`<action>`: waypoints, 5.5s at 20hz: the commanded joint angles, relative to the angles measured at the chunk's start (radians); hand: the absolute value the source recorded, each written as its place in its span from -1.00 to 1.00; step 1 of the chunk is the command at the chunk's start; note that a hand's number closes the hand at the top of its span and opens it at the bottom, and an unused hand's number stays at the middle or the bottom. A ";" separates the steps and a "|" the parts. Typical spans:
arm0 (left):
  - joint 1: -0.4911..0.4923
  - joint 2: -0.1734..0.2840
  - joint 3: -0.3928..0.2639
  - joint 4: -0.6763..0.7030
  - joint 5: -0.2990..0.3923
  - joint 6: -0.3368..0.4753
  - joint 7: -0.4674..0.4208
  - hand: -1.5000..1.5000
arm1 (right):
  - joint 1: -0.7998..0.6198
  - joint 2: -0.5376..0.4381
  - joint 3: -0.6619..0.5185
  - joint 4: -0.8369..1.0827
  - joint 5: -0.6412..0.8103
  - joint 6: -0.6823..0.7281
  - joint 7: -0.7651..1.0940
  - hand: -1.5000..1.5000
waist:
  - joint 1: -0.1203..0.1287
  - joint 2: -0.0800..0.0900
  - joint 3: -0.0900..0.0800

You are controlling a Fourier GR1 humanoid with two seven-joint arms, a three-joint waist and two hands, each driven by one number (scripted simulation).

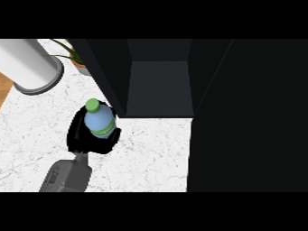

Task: Pick up the bottled water, place it into the cabinet and close the cabinet

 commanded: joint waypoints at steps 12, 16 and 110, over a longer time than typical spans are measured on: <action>-0.370 -0.006 -0.151 0.044 -0.111 0.413 0.109 1.00 | -0.026 -0.043 -0.069 0.033 -0.081 0.037 -0.018 -1.00 | -0.013 0.003 0.000; -0.464 -0.006 -0.224 0.133 -0.116 0.543 0.096 1.00 | -0.047 -0.010 -0.013 0.043 -0.033 0.006 -0.009 -1.00 | -0.029 0.007 0.000; -0.009 0.064 -0.301 -0.334 -0.130 0.435 -0.069 -1.00 | 0.007 -0.037 0.070 -0.010 0.008 -0.032 -0.006 -1.00 | 0.018 -0.004 0.000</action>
